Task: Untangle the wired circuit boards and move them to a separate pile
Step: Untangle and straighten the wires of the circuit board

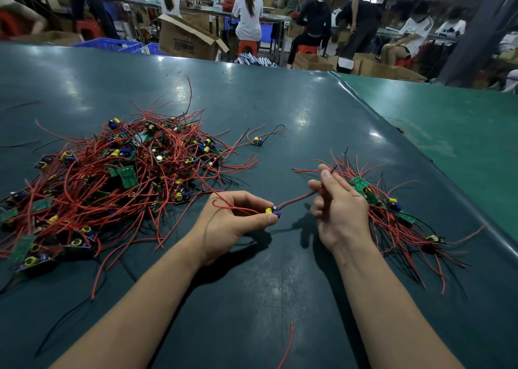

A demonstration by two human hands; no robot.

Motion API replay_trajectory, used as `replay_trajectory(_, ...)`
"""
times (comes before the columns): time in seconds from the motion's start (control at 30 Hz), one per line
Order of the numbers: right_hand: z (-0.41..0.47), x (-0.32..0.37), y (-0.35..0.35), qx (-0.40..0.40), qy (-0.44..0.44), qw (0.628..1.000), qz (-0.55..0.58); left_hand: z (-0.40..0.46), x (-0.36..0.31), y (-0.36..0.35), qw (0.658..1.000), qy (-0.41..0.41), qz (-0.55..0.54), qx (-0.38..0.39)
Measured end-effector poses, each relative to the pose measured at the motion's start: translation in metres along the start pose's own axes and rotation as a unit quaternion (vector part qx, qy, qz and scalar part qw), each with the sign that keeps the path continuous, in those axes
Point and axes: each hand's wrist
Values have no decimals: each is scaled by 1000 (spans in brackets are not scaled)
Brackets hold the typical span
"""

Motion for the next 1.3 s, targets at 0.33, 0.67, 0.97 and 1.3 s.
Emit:
replay_trajectory(0.33,5,-6,2,-65,78,992,-80,-3,-2,0,1000,-3,1,30)
replay_trajectory(0.67,-16,-4,-4,162,-94,972,-139,2,-5,3,987,-56,-64,-136)
replay_trajectory(0.97,-20,-13,-6,220,-73,961,-154,-2,-7,2,995,-65,-26,-73)
replay_trajectory(1.3,-9,-7,-8,62,14,996,-58,-3,-7,1,996,-47,-32,-70)
Point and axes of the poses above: each hand's wrist, its own z-axis towards the middle knuckle, its own y-axis out of the back of the hand, x = y × z, and after that the axes turned 10 degrees about -x, right-handed
